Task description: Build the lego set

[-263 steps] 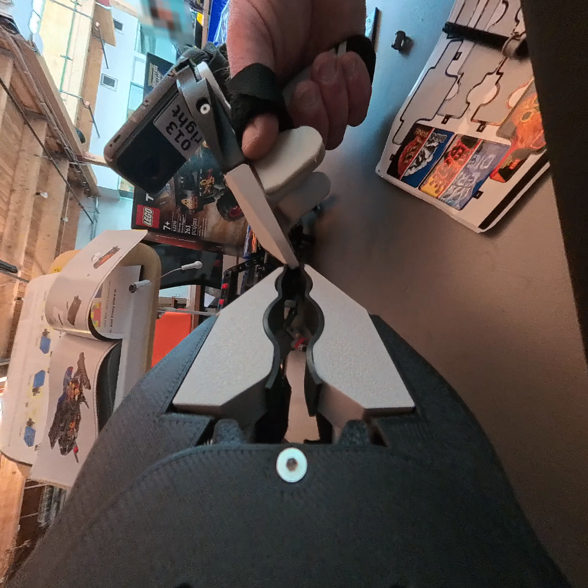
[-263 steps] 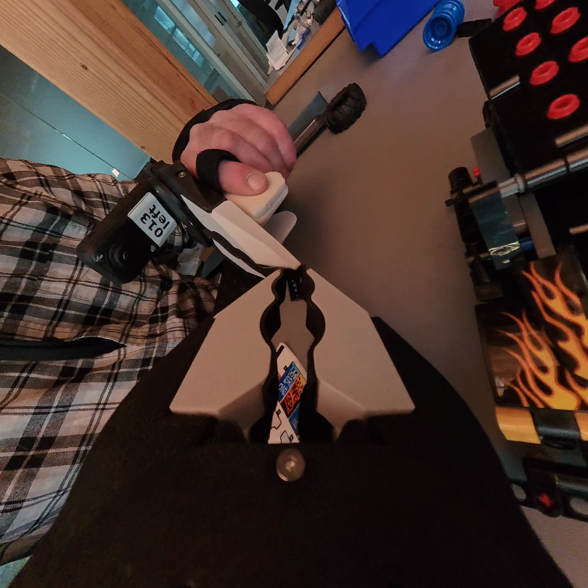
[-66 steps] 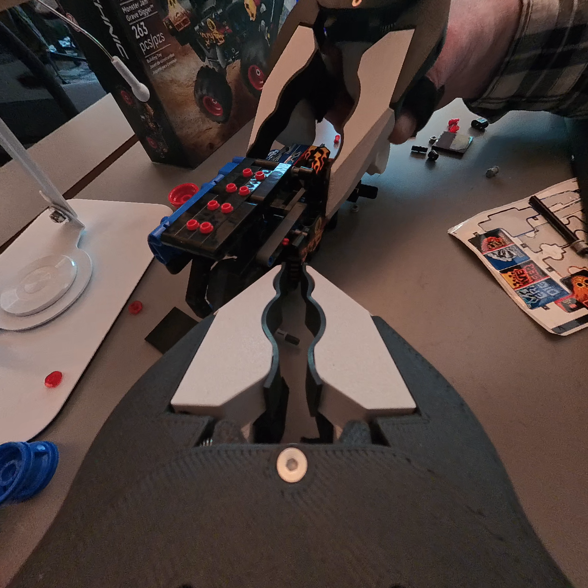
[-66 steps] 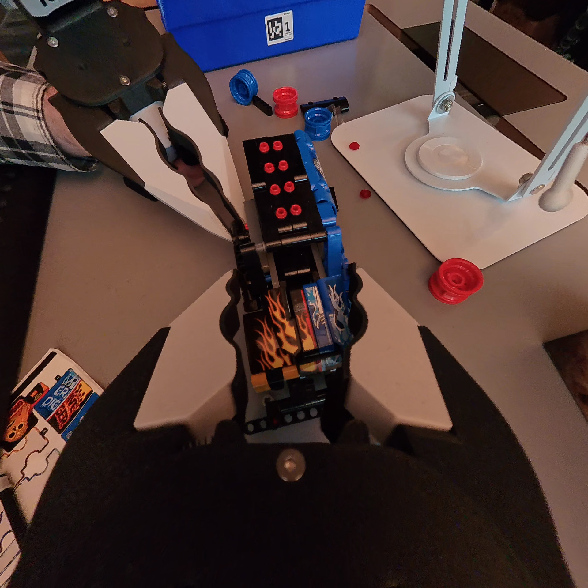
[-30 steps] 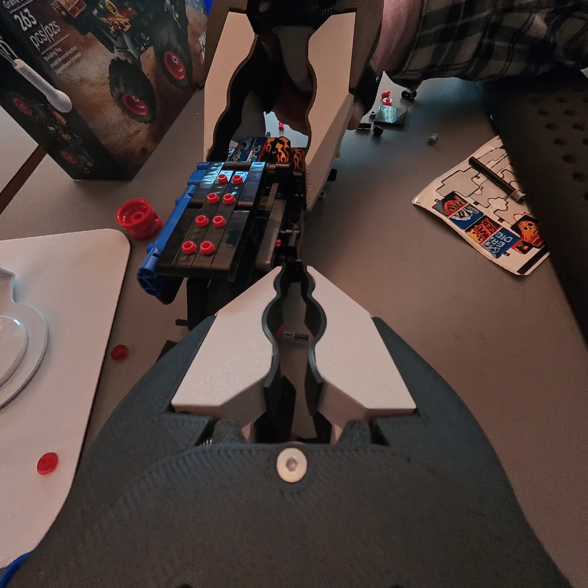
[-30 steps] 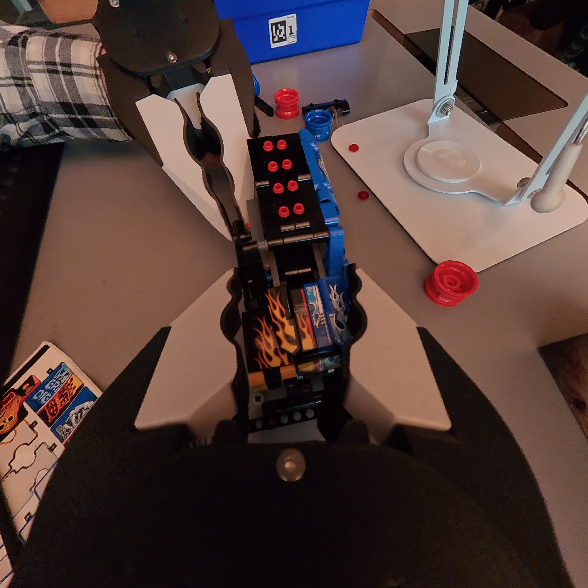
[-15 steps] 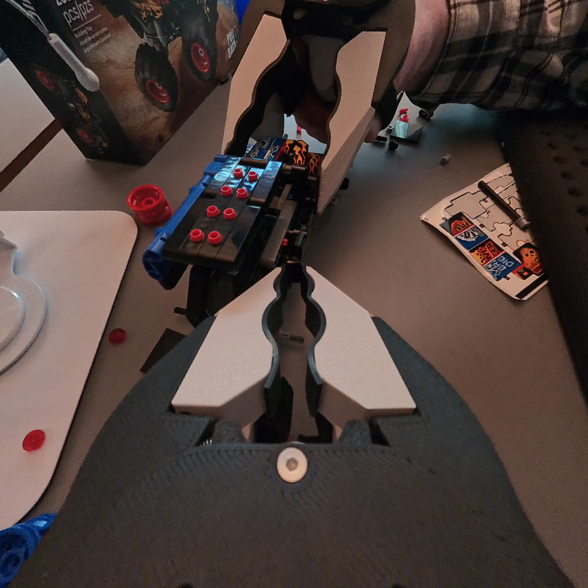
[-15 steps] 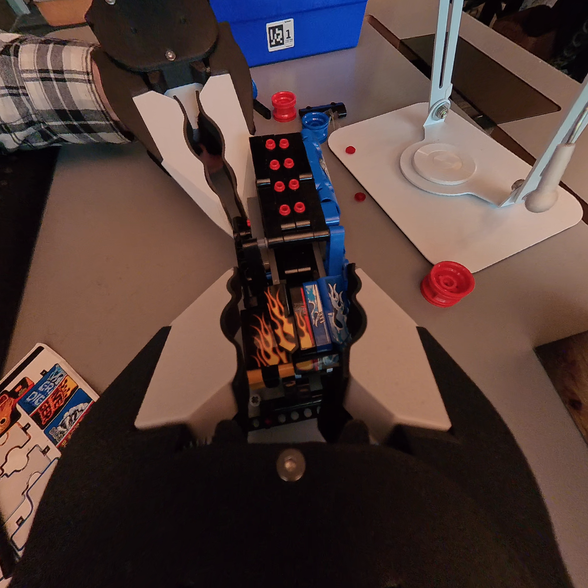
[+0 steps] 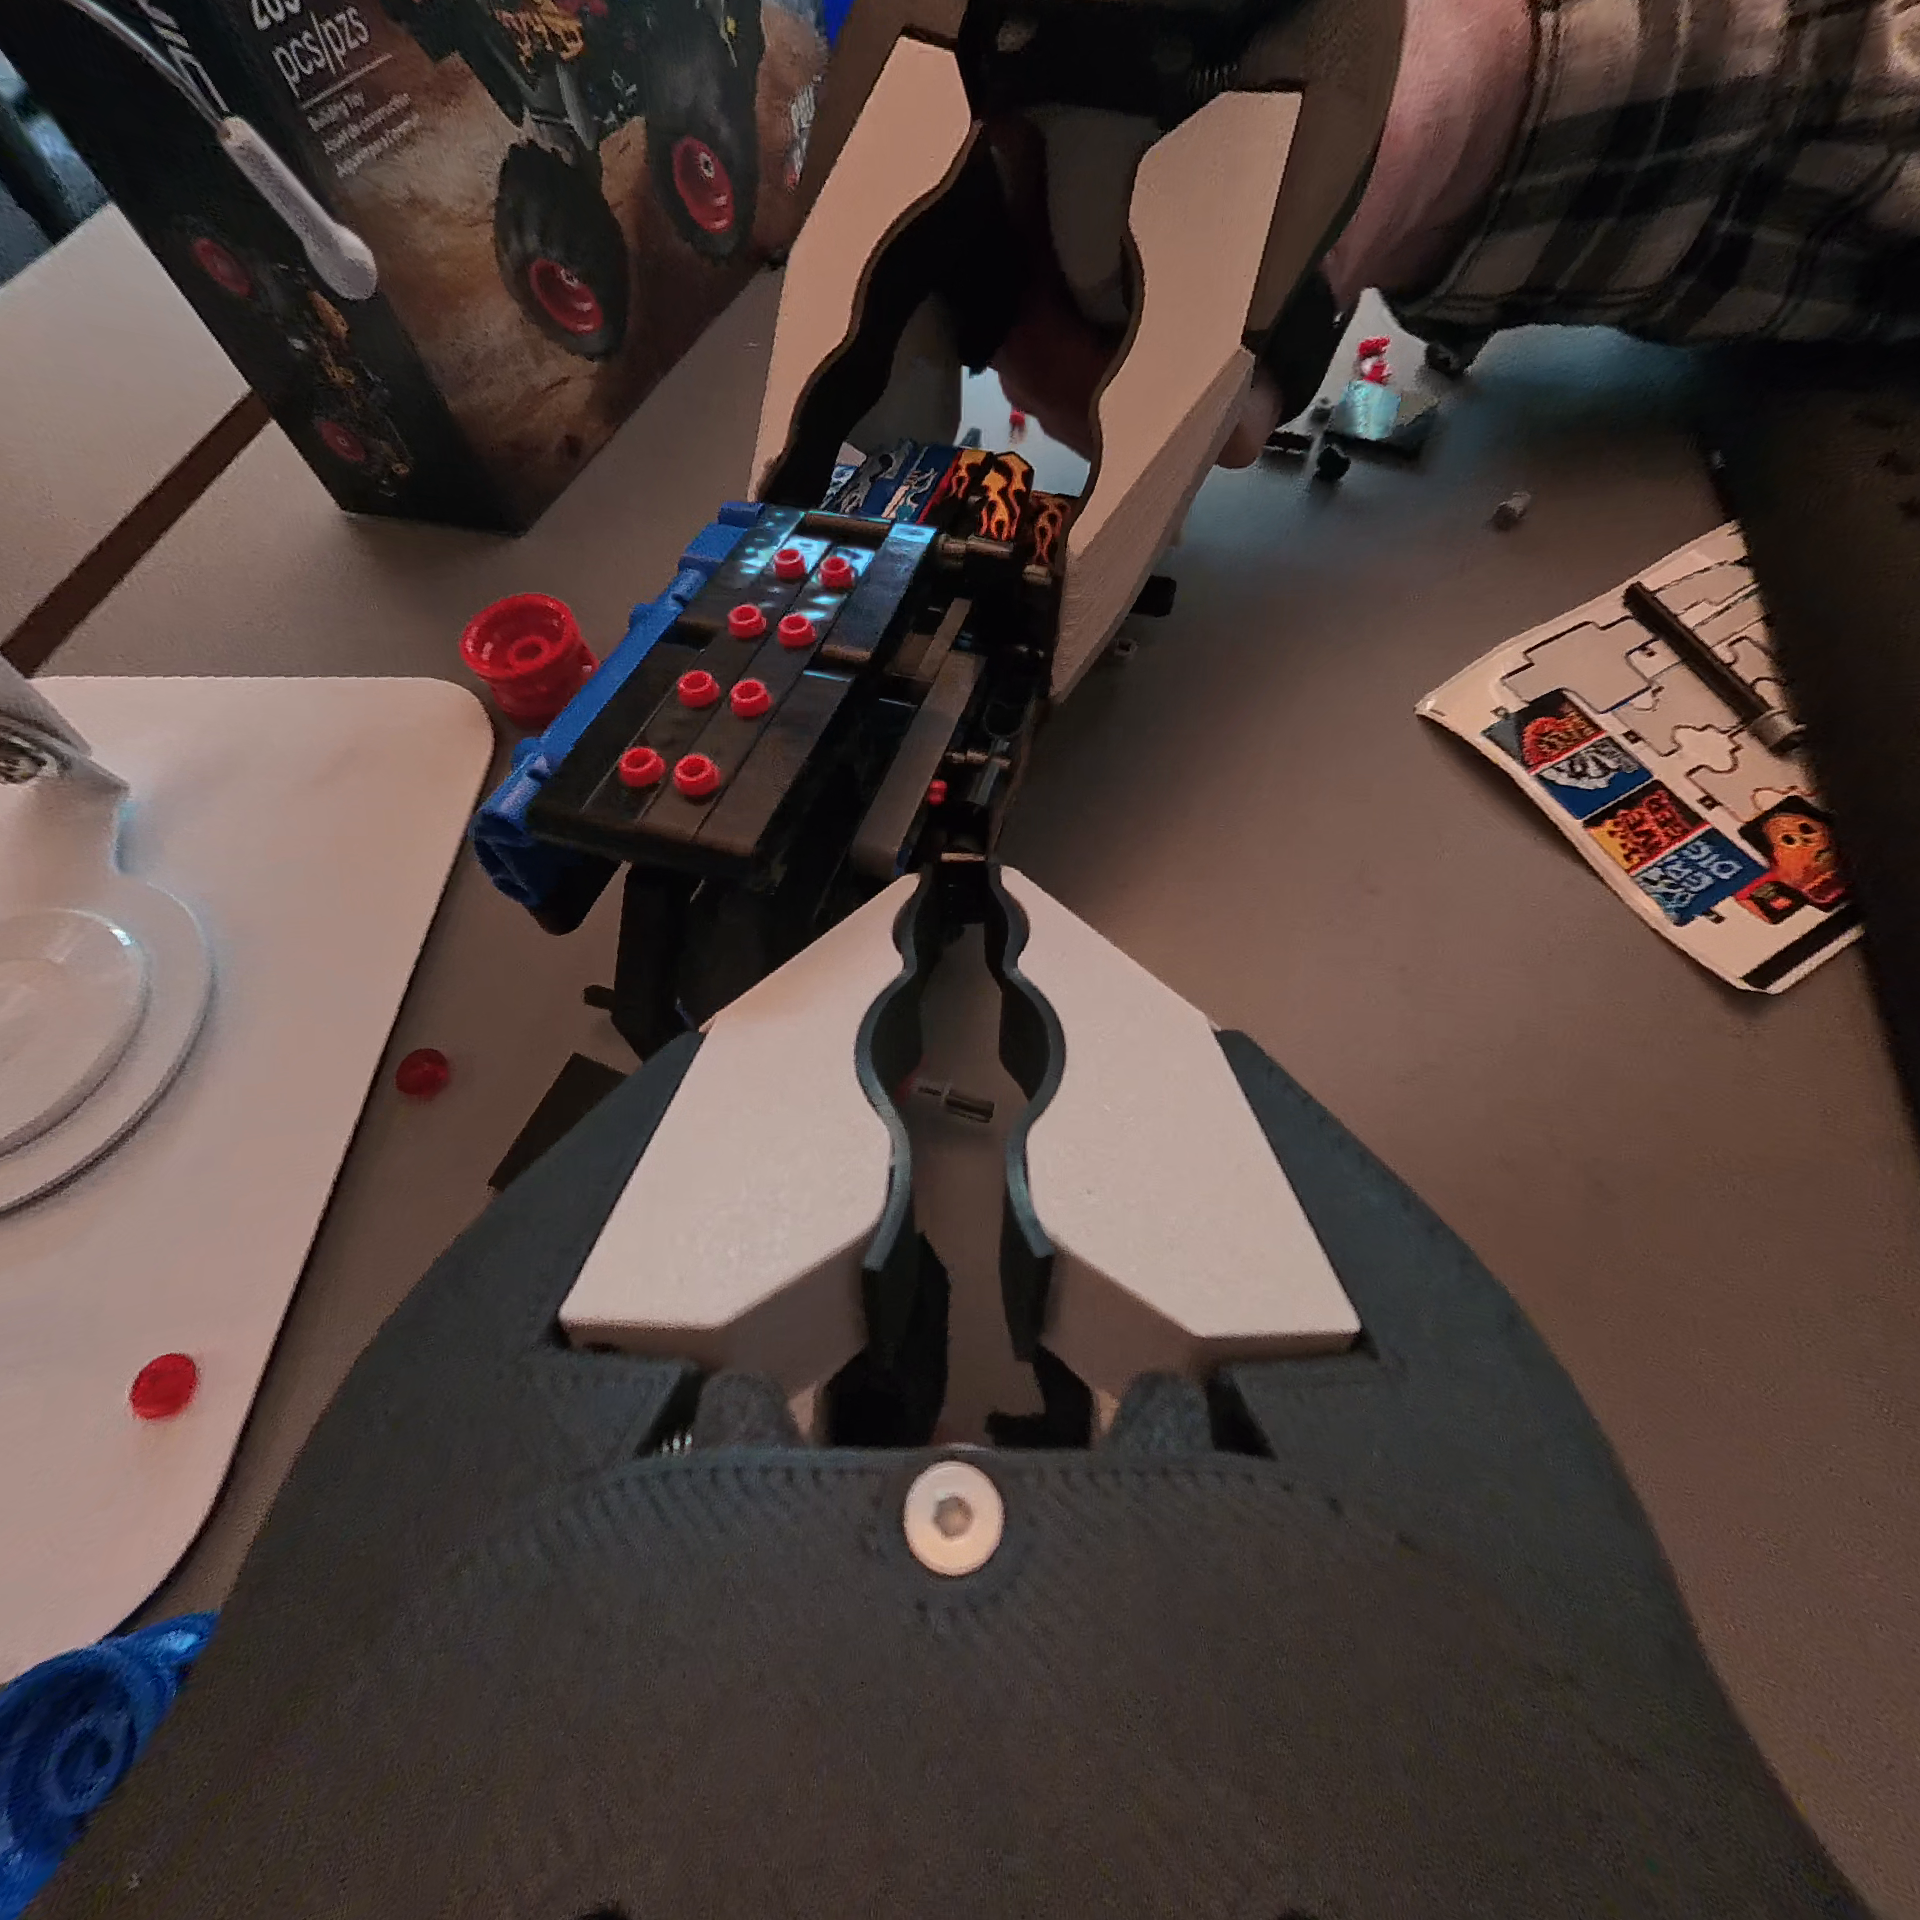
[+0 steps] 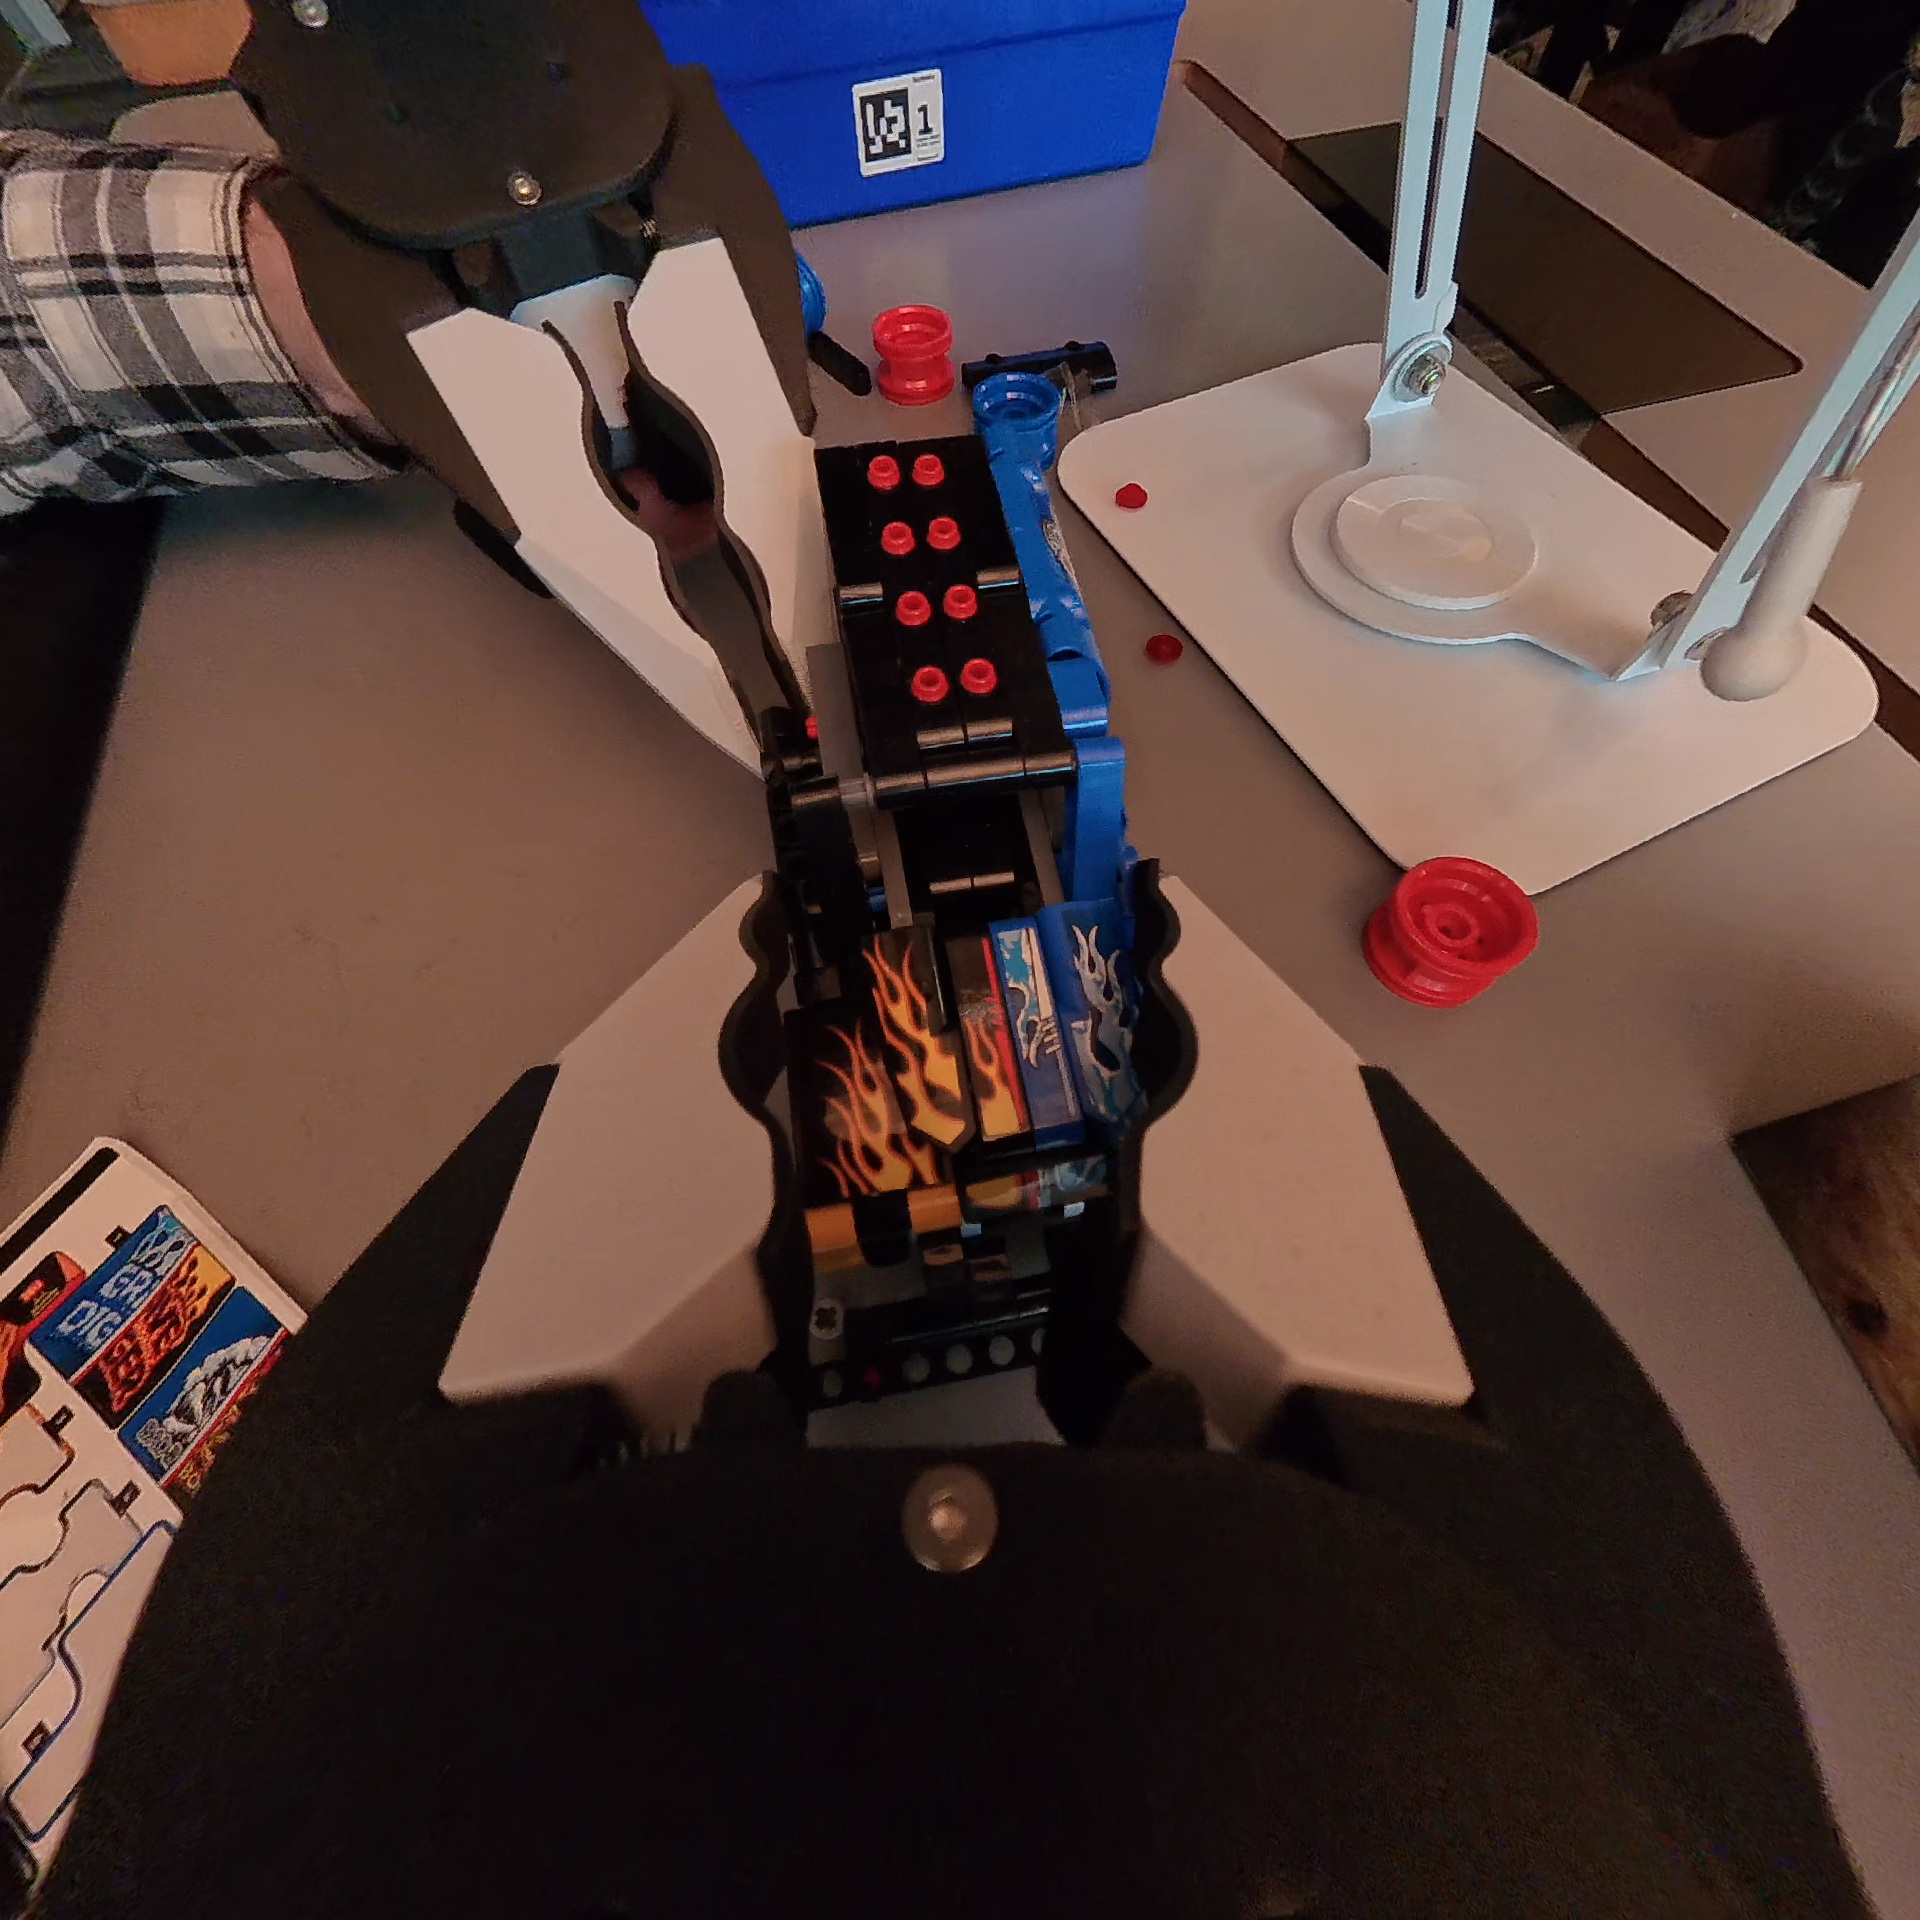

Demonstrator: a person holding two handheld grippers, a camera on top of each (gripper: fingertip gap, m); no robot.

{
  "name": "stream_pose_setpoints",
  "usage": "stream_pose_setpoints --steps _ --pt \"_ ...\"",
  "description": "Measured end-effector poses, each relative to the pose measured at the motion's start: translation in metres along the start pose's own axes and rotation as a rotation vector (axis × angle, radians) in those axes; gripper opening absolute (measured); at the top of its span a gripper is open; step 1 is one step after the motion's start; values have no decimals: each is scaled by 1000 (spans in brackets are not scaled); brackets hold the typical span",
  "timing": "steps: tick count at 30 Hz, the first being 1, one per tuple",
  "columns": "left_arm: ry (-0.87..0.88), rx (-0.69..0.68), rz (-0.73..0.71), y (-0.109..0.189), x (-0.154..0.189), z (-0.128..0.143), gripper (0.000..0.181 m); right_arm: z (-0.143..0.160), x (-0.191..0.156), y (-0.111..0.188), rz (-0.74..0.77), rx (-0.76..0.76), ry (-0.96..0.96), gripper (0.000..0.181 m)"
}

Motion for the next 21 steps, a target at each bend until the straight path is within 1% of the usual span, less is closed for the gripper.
stream_pose_setpoints --steps 4,8,12,18,21 --pt "-64 -17 -50 0 3 -2 6 0 0 0 -1 2 0 66" --pt "-88 -25 -71 0 4 -3 6 0 0 0 -1 4 -4 66" --pt "-71 -22 -68 0 4 -3 6 0 0 0 0 5 -3 66" --pt "15 -8 -28 0 0 -4 6 0 0 0 6 6 -9 66" --pt "4 -5 -16 0 0 -3 5 0 0 0 7 4 -5 66"
Point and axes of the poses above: each gripper's, where its closed fingertips meet, y back along the fingers, z out of its underside, x = y × z across the jaws, the point moved 5 cm from there along y, back along the fingers, and after that the axes turned 8 degrees about x, right-handed, at the moved point
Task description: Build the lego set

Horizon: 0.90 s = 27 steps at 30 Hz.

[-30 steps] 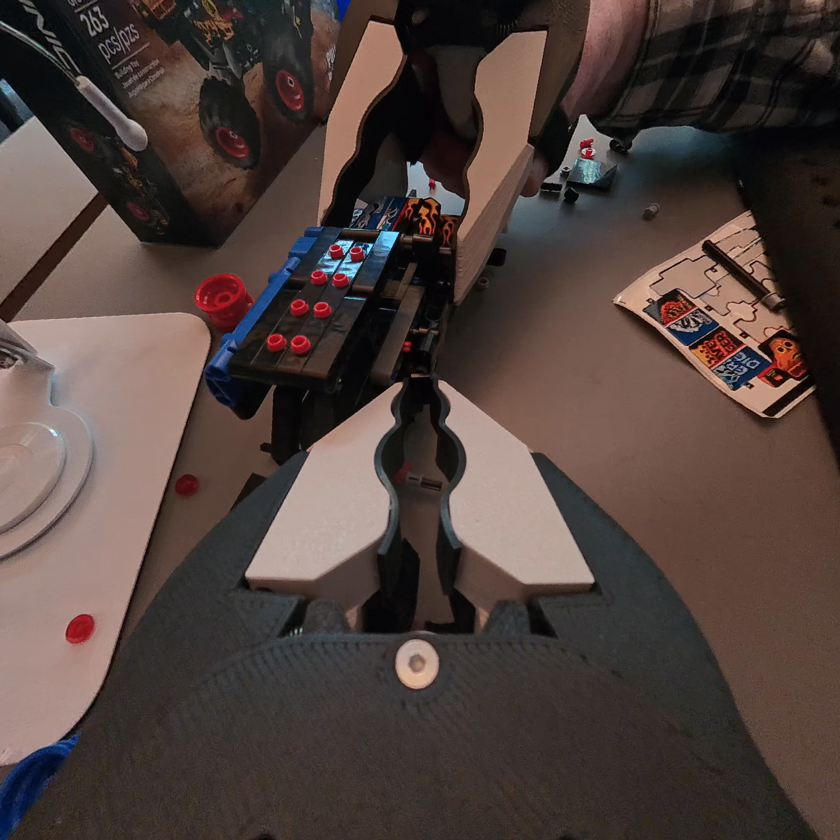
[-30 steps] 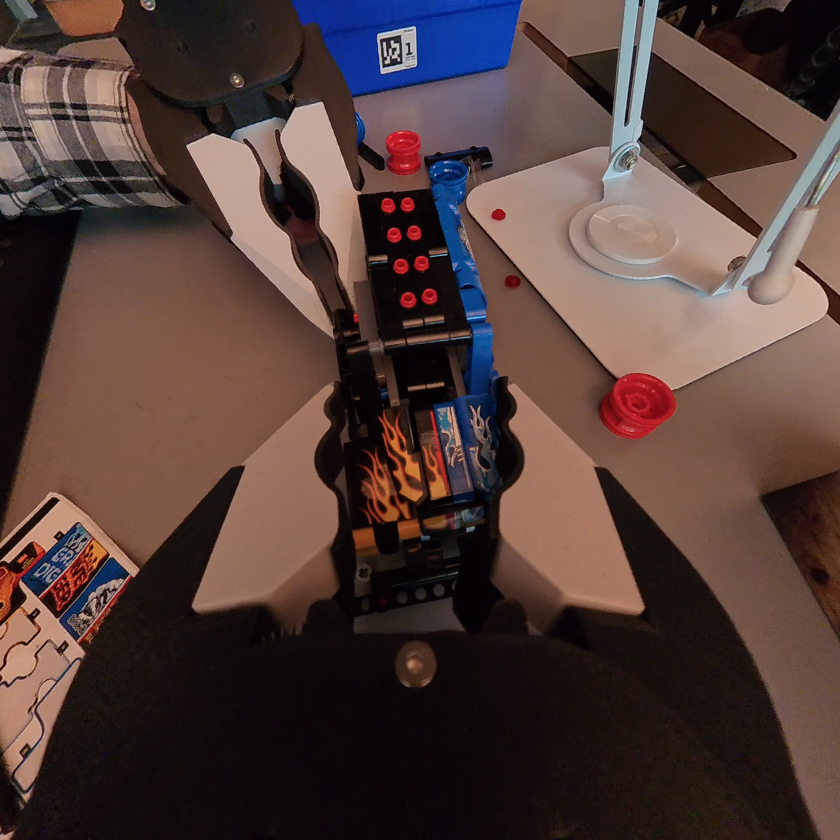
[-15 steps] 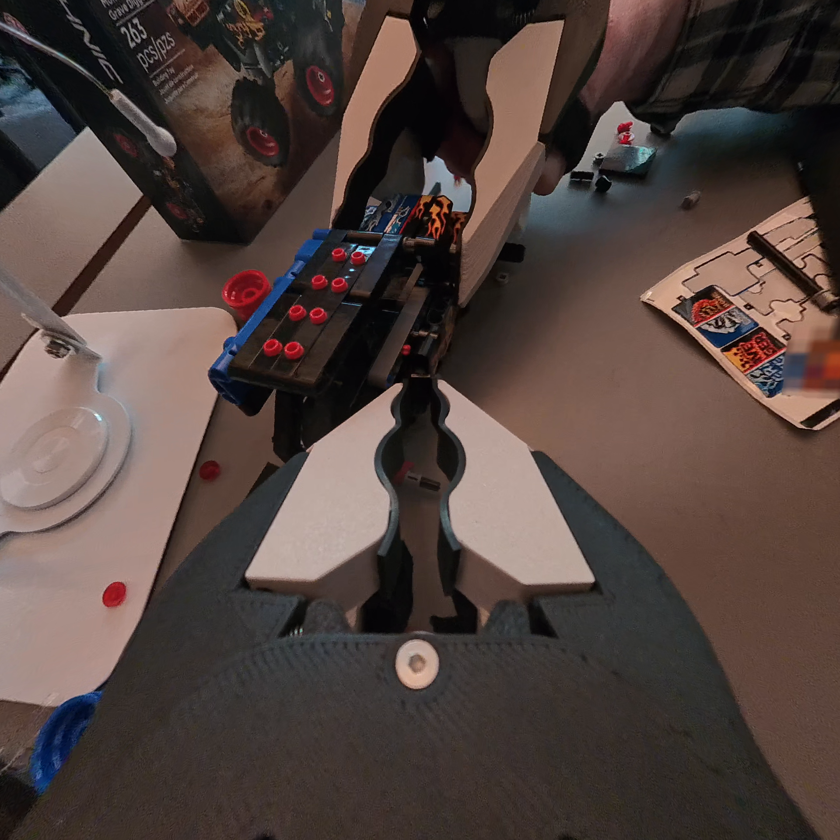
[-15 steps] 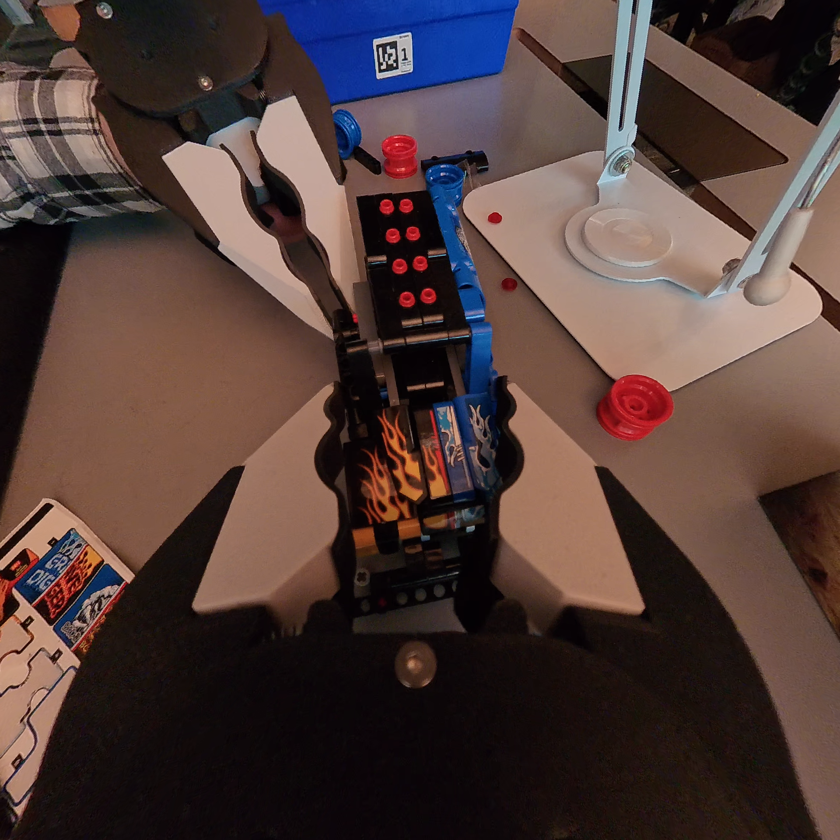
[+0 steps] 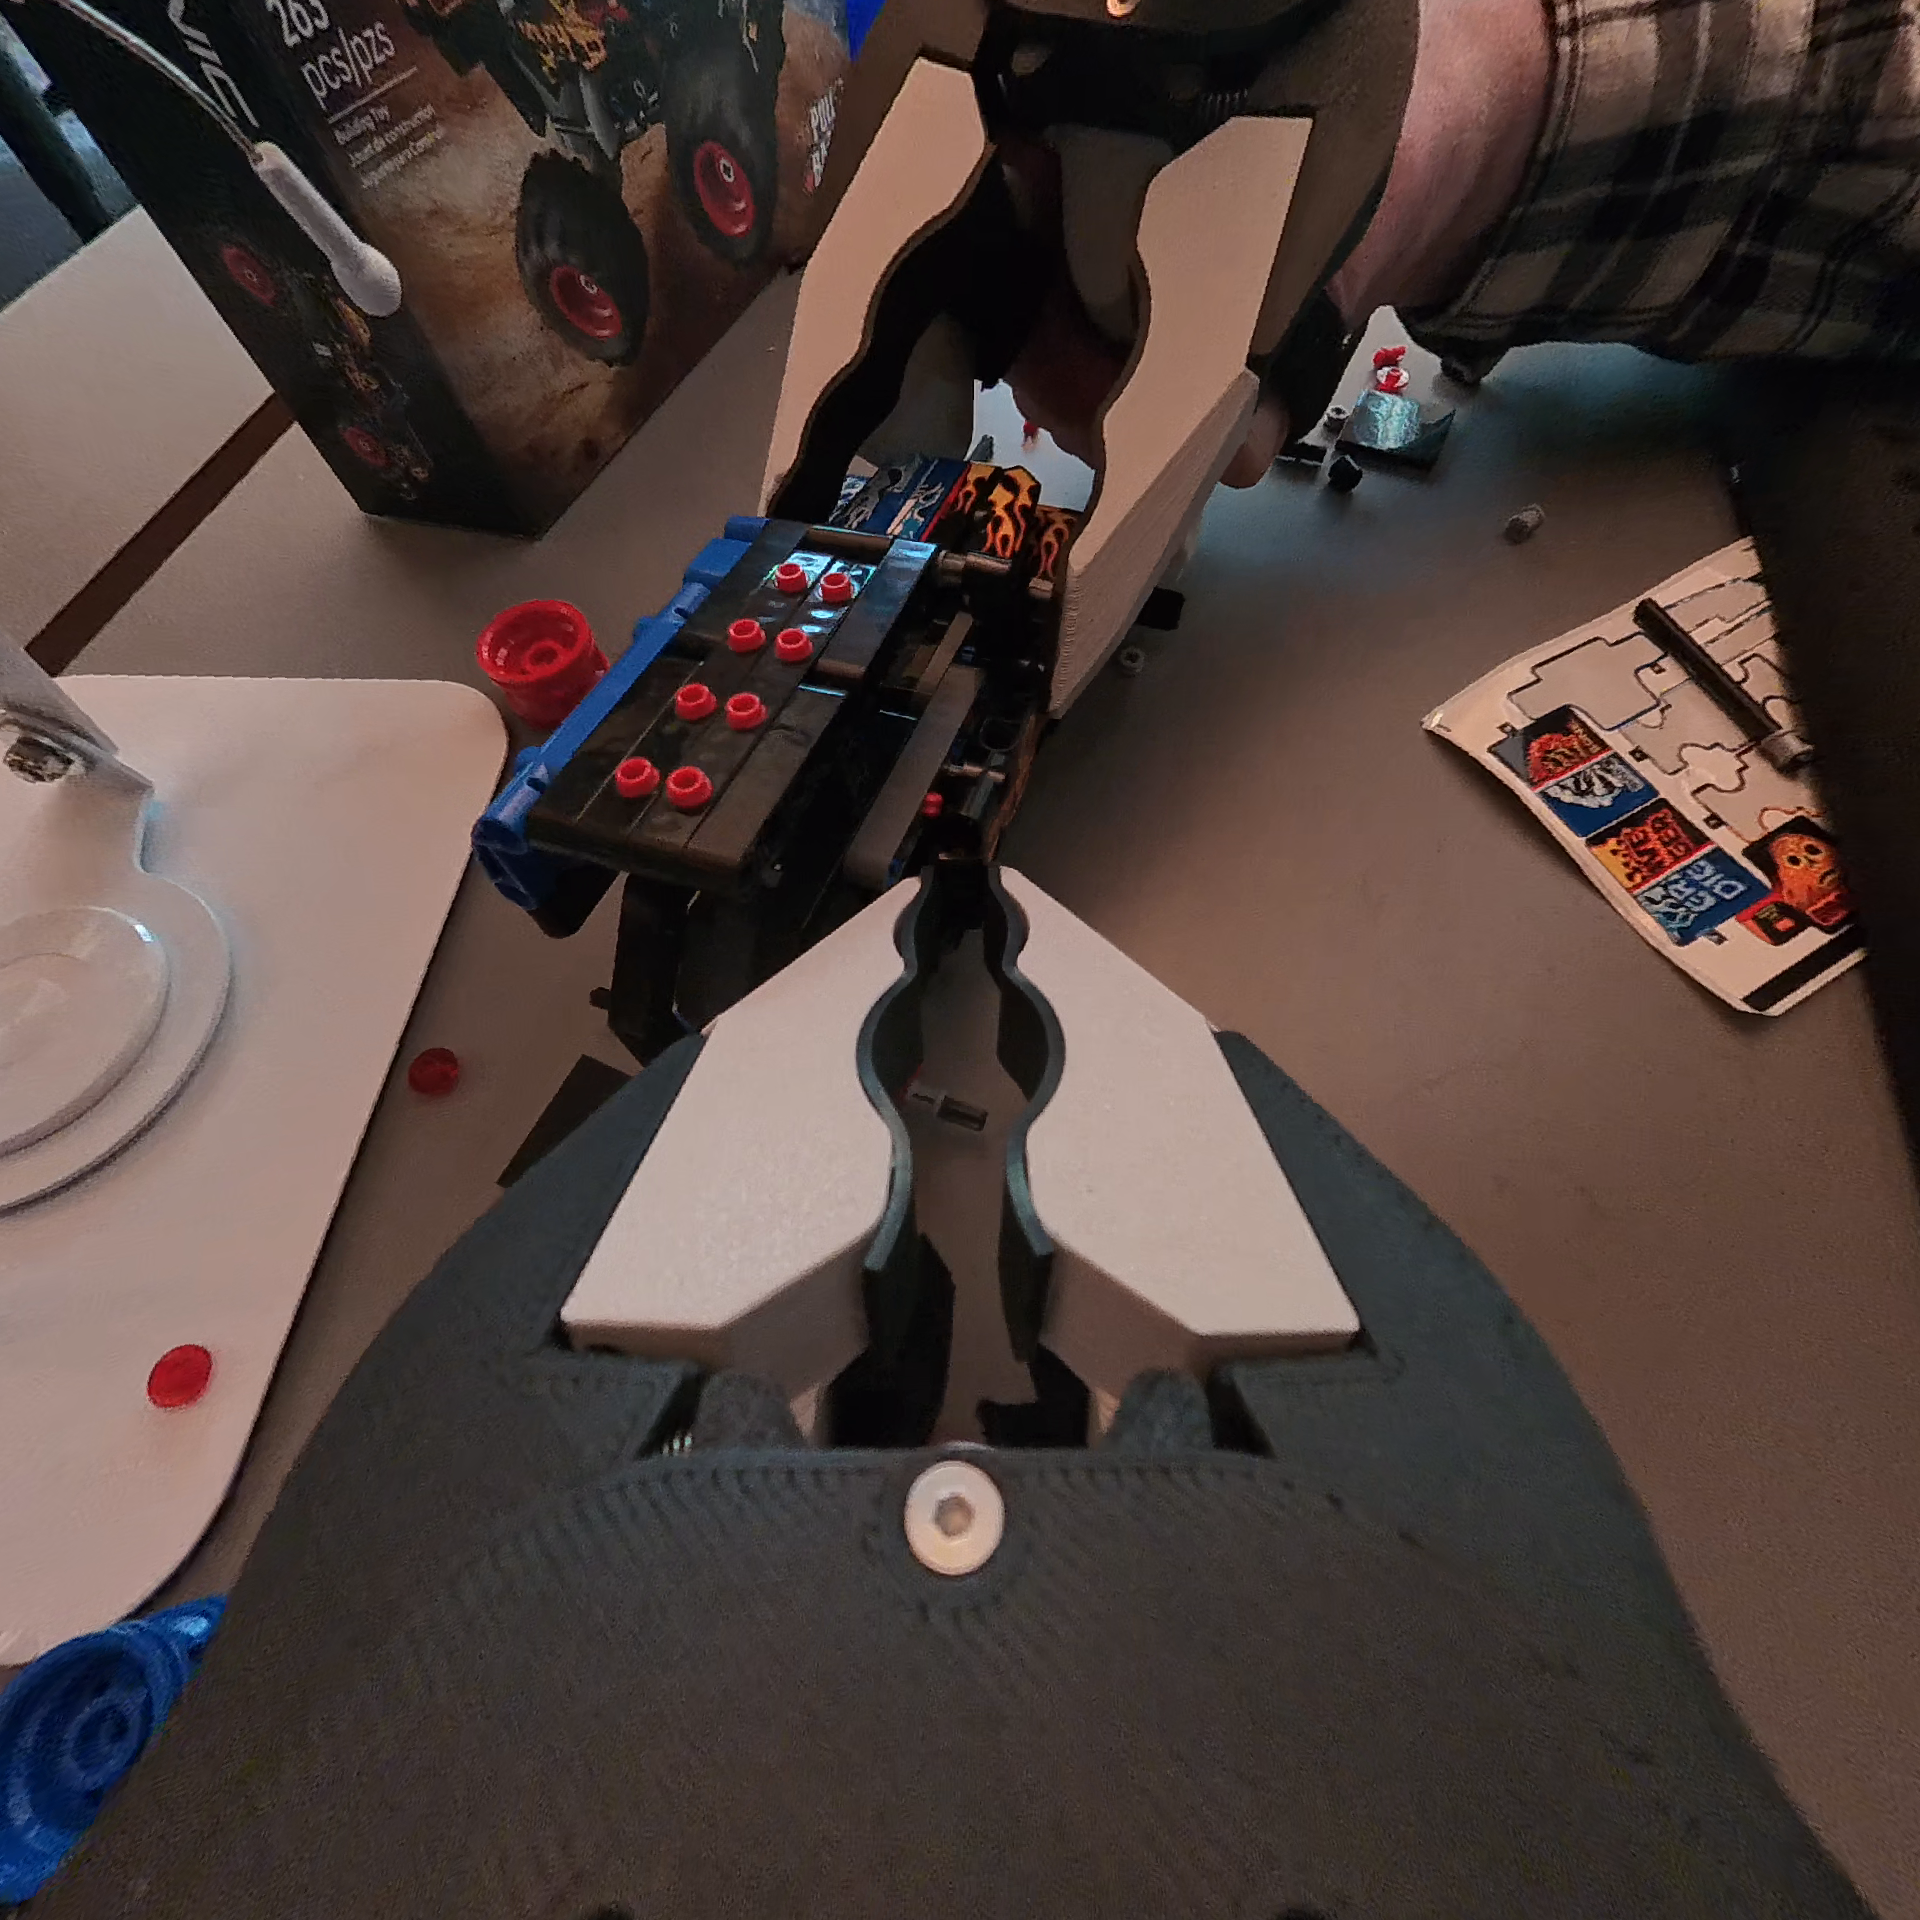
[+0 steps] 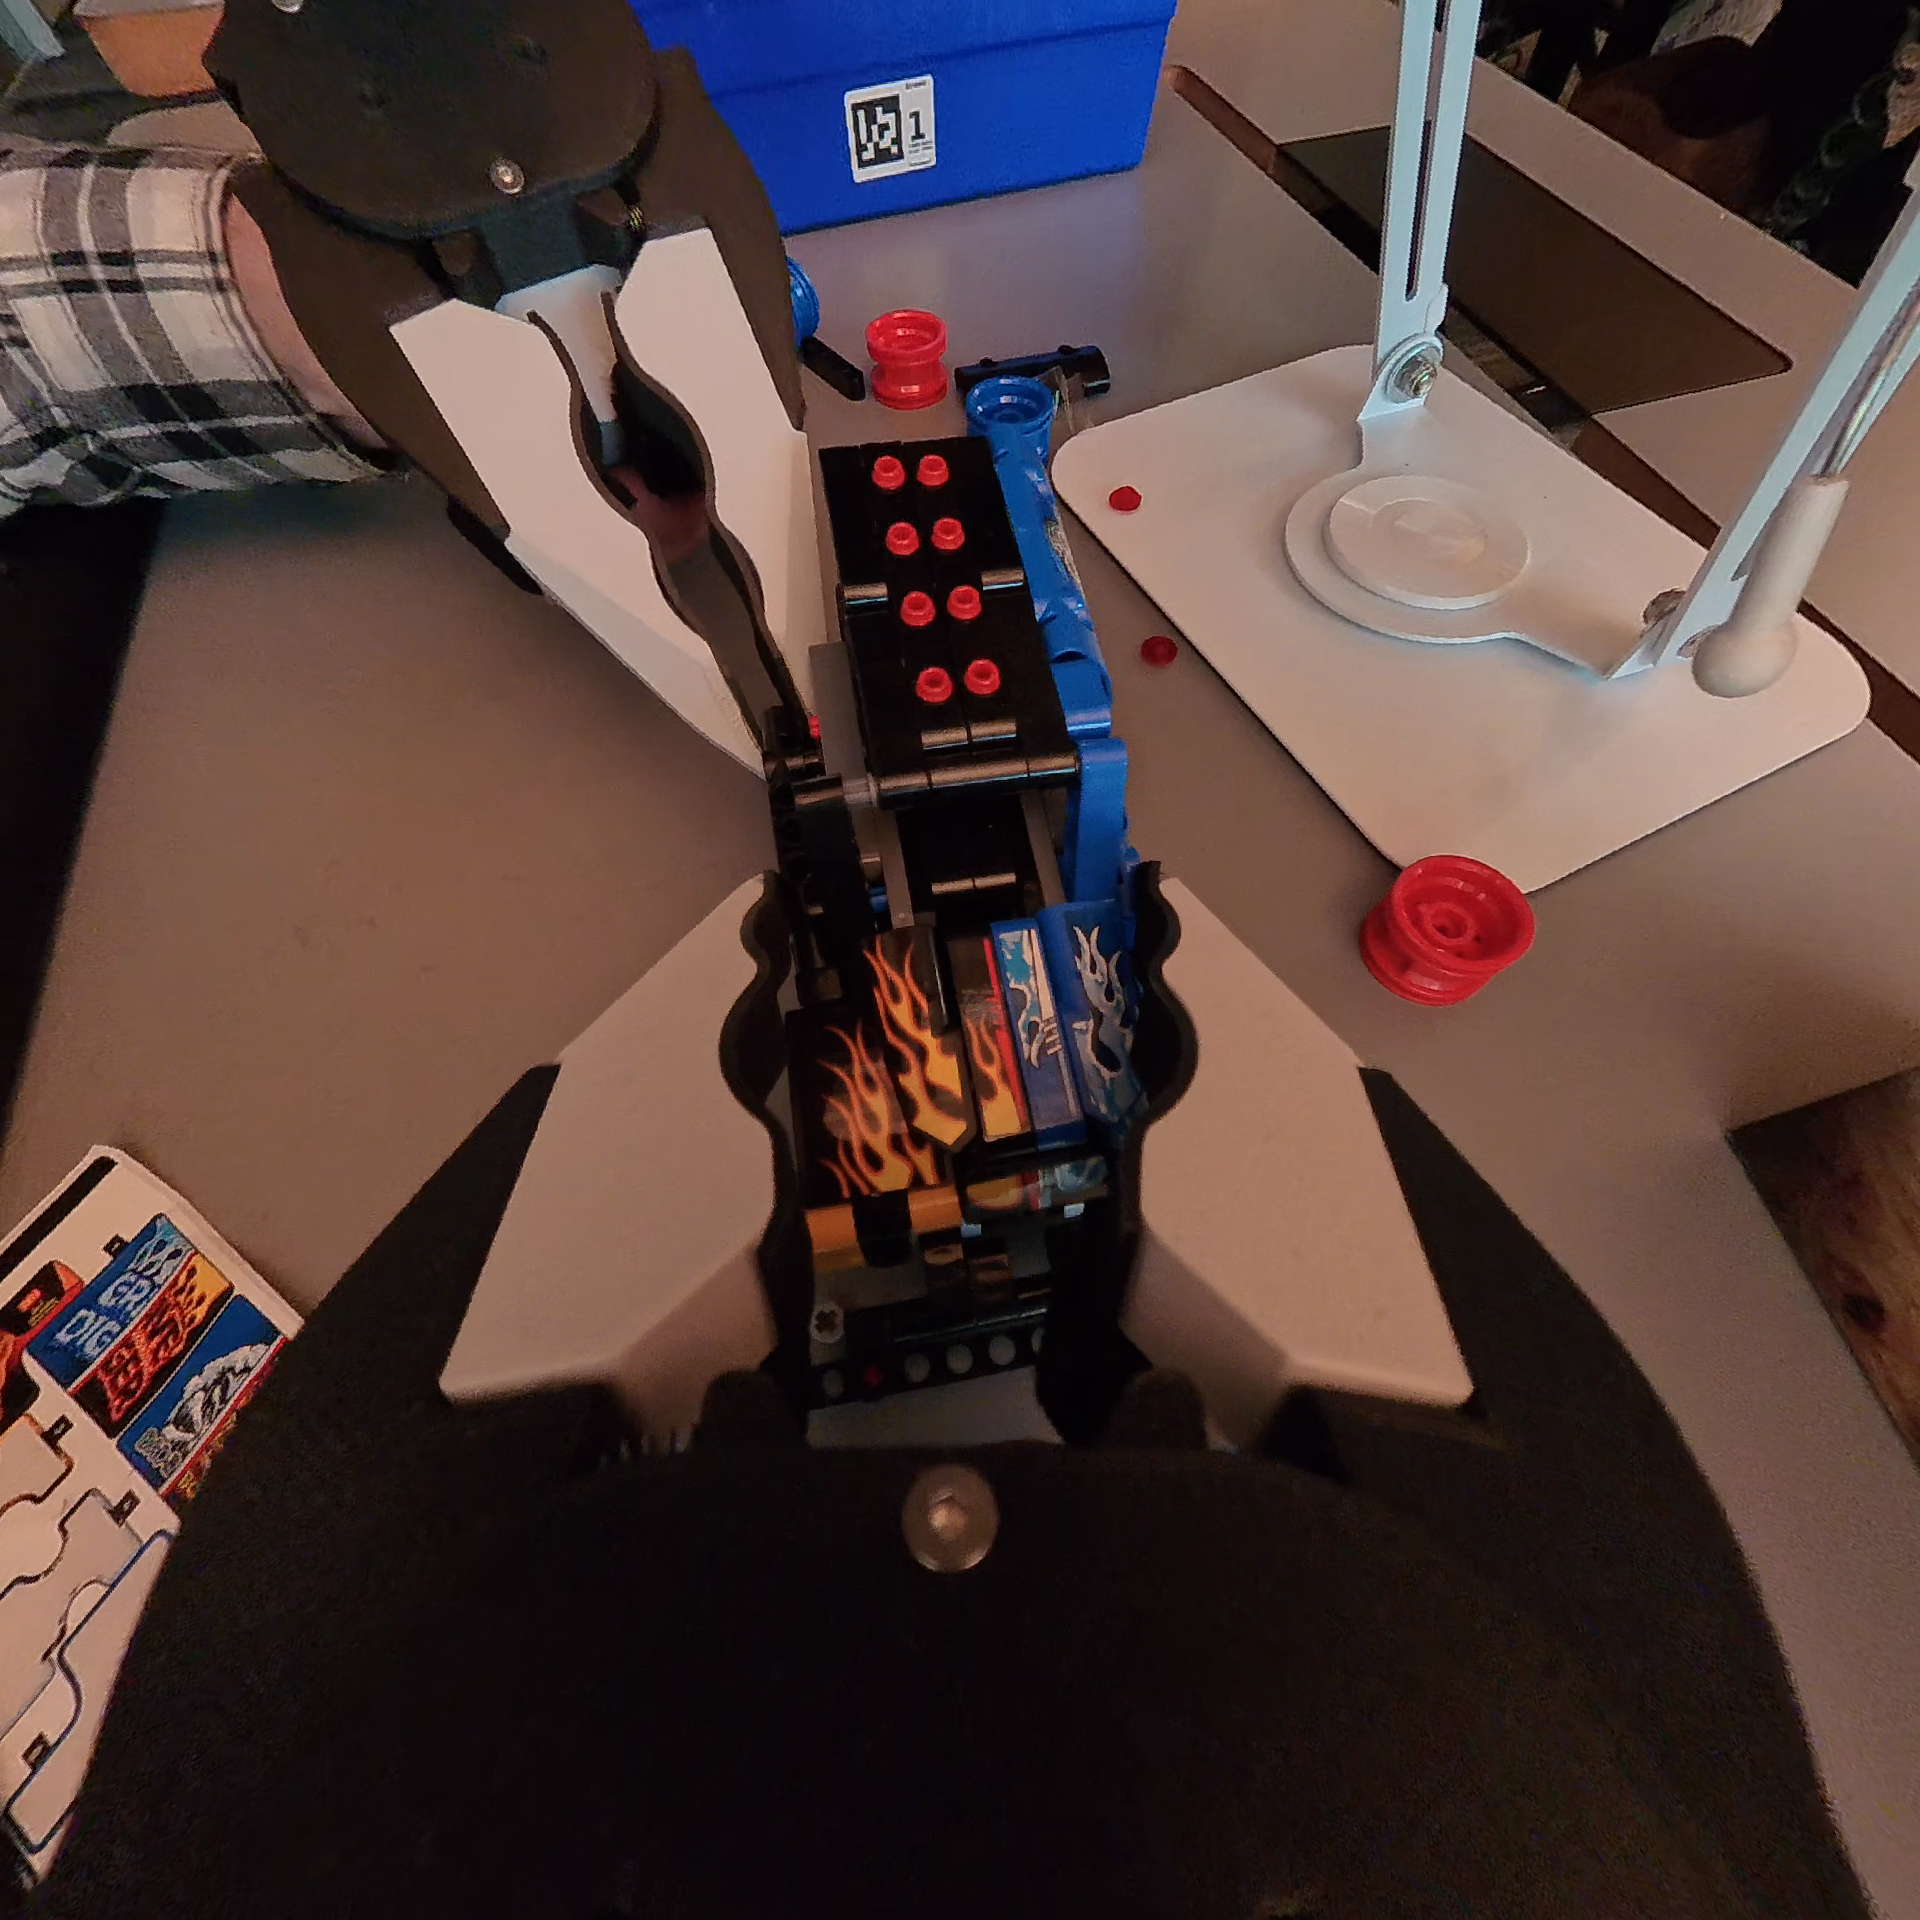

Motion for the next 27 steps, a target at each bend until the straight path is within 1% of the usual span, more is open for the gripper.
stream_pose_setpoints --steps 7,13,20,24,27 --pt "-40 -6 83 -2 -1 1 5 0 0 0 -3 -4 10 65" --pt "-59 -19 125 -2 -2 1 5 0 0 0 -3 -3 18 66" --pt "-128 -75 179 -2 -6 -1 6 0 1 0 3 0 24 66" --pt "-26 -68 165 -4 -10 -1 6 0 4 1 23 3 27 65" --pt "32 -45 104 -5 -13 -2 6 1 6 1 40 8 27 65"
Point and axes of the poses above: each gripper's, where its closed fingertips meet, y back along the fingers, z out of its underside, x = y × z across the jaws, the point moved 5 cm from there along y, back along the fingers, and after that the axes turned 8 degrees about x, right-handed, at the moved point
